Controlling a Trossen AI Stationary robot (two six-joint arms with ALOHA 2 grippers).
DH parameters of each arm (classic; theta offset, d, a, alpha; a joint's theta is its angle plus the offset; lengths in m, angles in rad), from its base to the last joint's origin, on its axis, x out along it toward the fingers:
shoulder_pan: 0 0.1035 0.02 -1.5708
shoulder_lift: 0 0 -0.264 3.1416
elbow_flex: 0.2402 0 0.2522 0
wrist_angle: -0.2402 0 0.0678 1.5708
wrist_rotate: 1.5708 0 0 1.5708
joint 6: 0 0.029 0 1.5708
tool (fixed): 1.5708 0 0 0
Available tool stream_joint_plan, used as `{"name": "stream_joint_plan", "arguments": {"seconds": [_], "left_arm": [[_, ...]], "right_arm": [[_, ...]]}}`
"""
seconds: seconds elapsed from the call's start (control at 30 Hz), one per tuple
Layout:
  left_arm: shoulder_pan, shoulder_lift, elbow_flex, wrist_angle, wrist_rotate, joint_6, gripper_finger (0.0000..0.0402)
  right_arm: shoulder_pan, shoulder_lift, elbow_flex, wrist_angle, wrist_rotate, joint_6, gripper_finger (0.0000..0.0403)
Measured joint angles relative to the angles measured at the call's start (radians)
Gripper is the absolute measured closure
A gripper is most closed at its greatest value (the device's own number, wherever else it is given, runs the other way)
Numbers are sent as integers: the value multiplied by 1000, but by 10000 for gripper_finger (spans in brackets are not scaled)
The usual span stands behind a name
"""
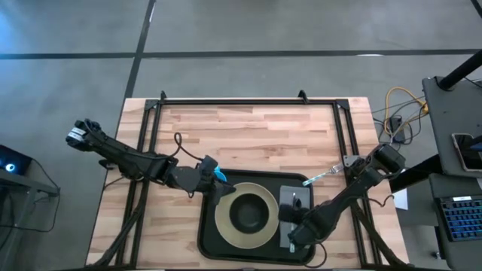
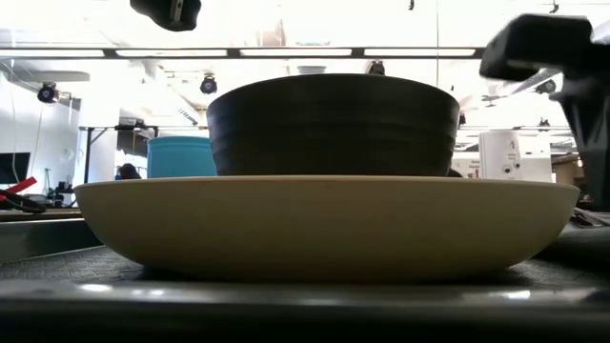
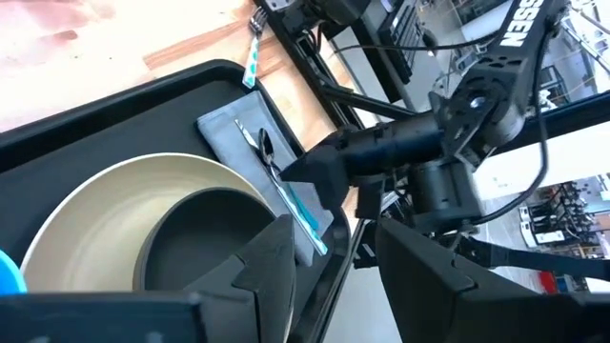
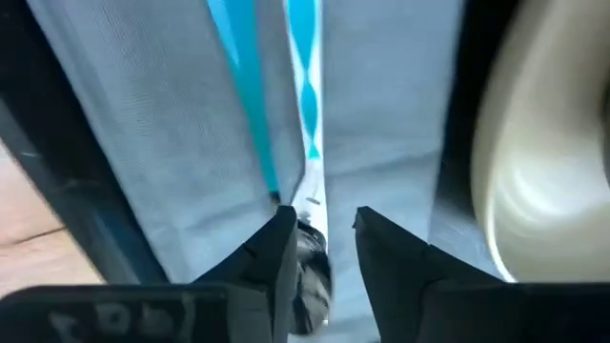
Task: Set up tray
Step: Put the white fork to the left side of the white knife on the gray napkin on the black serving tray
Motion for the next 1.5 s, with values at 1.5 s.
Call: {"name": "stream_joint_plan", "arguments": {"seconds": [1.5], "left_arm": [[0, 1, 0, -2, 5, 70, 271]], "right_arm": [[-497, -355, -294, -322, -224, 983, 311]]}}
